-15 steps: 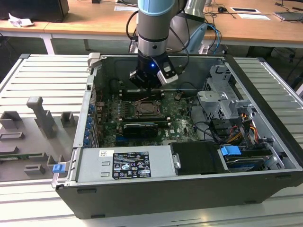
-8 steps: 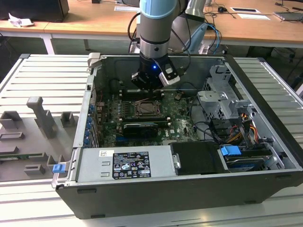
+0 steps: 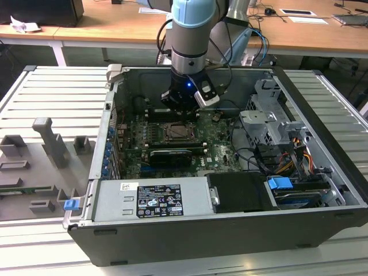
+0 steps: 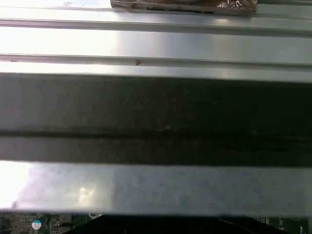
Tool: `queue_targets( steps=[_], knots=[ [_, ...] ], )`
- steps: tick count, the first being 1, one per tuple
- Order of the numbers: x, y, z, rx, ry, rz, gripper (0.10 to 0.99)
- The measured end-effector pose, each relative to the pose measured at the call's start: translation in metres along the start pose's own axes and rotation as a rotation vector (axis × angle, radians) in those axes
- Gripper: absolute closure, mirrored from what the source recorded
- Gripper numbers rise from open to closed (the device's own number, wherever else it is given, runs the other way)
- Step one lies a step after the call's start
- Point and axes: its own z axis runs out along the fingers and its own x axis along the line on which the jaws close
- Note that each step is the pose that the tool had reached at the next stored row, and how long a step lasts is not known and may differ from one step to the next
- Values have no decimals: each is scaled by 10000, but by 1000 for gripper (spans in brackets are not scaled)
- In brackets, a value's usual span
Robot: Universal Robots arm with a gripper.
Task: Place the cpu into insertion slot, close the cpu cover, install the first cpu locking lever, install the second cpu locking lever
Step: 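Install the first cpu locking lever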
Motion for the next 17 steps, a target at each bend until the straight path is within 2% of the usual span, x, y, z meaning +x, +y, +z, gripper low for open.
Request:
queue_targets(
  steps=[5, 8, 12, 17],
  knots=[
    [-10, -3, 28, 236, 9, -6, 980],
    [-15, -3, 40, 316, 6, -8, 980],
    [-17, -3, 32, 329, 8, -7, 980],
    [-18, 3, -18, 325, 7, -7, 980]
  ],
)
